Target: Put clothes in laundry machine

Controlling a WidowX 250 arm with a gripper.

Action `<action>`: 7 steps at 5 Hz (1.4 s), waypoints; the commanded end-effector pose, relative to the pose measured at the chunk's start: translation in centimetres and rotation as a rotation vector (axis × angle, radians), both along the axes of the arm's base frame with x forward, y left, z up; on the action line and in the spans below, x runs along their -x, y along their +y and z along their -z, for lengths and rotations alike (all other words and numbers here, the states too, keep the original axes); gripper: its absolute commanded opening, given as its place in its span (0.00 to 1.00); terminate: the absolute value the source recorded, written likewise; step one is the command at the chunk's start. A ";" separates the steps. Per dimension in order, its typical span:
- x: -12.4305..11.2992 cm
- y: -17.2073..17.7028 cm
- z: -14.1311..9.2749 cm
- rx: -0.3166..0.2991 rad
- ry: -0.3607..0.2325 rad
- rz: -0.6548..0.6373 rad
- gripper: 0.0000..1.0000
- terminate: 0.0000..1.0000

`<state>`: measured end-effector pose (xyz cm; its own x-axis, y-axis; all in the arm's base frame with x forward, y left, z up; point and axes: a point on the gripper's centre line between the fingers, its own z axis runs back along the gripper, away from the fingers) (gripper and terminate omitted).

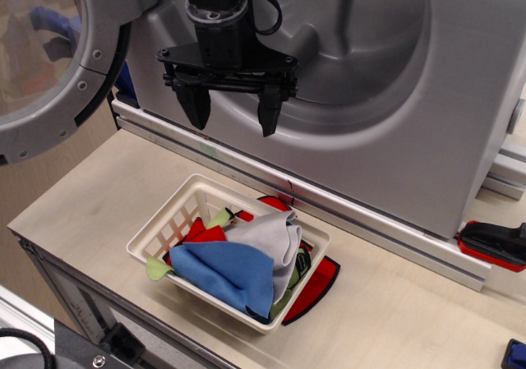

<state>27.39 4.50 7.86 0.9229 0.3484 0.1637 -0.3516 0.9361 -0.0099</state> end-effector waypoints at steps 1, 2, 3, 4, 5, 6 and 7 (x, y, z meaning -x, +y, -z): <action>0.0 0.0 0.0 0.000 0.000 0.000 1.00 0.00; 2.7 -1.1 0.7 0.000 0.004 -0.250 1.00 0.00; 4.2 -1.4 2.0 0.039 0.043 -0.463 1.00 0.00; 4.6 -0.4 4.8 0.062 0.028 -0.540 1.00 0.00; 4.4 0.5 7.4 0.149 0.059 -0.437 1.00 0.00; 4.5 0.4 8.5 0.205 0.076 -0.361 1.00 0.00; 4.8 0.2 9.5 0.216 0.094 -0.295 1.00 0.00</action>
